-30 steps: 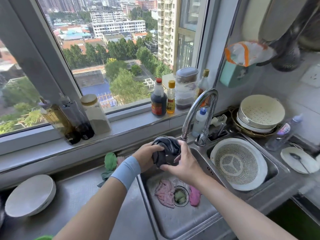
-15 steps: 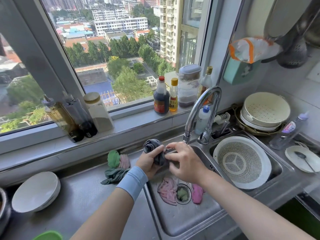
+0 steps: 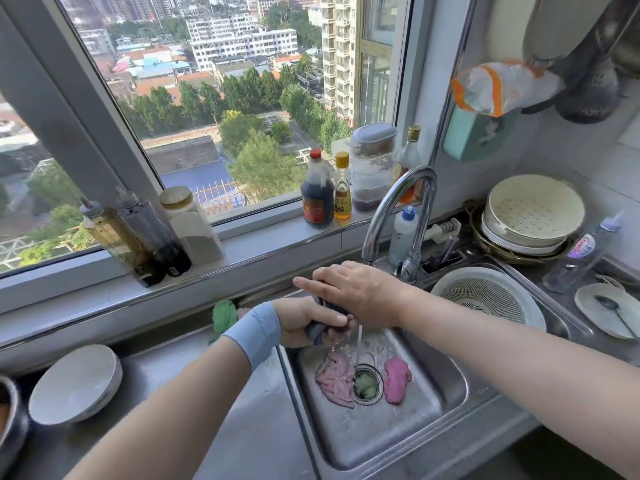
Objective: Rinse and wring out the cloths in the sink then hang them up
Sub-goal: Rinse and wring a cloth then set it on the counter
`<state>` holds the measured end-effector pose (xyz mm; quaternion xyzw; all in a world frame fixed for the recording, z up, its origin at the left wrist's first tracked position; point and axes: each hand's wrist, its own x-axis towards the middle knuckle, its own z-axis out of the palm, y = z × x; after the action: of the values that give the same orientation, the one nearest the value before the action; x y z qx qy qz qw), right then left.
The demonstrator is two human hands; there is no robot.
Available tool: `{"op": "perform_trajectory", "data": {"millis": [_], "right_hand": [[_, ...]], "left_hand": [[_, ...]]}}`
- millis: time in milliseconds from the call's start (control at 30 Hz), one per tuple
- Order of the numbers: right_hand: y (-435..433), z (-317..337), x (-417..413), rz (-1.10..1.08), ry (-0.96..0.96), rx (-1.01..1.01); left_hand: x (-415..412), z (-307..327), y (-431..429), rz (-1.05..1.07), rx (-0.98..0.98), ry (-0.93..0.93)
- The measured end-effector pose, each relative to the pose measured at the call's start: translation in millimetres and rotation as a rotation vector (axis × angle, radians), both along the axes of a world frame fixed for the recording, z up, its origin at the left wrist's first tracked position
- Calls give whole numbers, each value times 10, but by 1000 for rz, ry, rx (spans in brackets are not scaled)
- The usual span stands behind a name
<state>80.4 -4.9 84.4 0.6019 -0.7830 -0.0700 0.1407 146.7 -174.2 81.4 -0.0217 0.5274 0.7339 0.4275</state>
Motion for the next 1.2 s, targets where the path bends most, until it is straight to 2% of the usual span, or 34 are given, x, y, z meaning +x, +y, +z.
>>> {"op": "perform_trajectory", "data": {"millis": [133, 200, 267, 333, 400, 467, 533, 567, 633, 667, 733, 800, 833, 933, 1000, 1100, 1200], "right_hand": [[-41, 45, -8, 23, 174, -118], [-59, 77, -22, -5, 220, -78], [-98, 65, -30, -81, 154, 32], [-157, 21, -10, -229, 22, 175], [-226, -30, 20, -380, -52, 284], [-286, -99, 44, -477, -108, 347], [-330, -156, 81, -490, -130, 507], [-333, -186, 100, -441, -124, 600], [-313, -217, 129, -359, -138, 752], [-295, -242, 118, -356, -189, 719], [-246, -274, 91, -316, -263, 625], [-230, -246, 128, -326, -371, 639], [-218, -271, 118, -422, -422, 590], [-135, -154, 118, -558, -503, 215], [-29, -178, 85, -458, -430, 76], [133, -210, 83, -166, -273, -17], [165, -238, 85, -43, -190, -99]], "left_hand": [[-50, -2, 44, 21, -67, -20], [-83, -13, 66, -2, -74, 1], [-133, -25, 83, -30, -156, 37], [-194, -44, 108, -31, -392, 126], [-252, -88, 147, -75, -709, 261], [-291, -129, 210, -222, -1081, 455], [-280, -163, 264, -440, -1397, 660], [-267, -178, 284, -520, -1490, 744], [-271, -267, 265, -547, -1567, 853], [-277, -316, 259, -525, -1572, 889], [-264, -355, 260, -493, -1535, 862], [-249, -377, 284, -505, -1424, 703], [-236, -384, 283, -429, -1295, 556], [-223, -386, 168, -97, -830, 125], [-199, -345, 67, -33, -580, -5], [-167, -269, -56, 12, -296, -123], [-143, -182, -105, -141, -153, -141]]}}
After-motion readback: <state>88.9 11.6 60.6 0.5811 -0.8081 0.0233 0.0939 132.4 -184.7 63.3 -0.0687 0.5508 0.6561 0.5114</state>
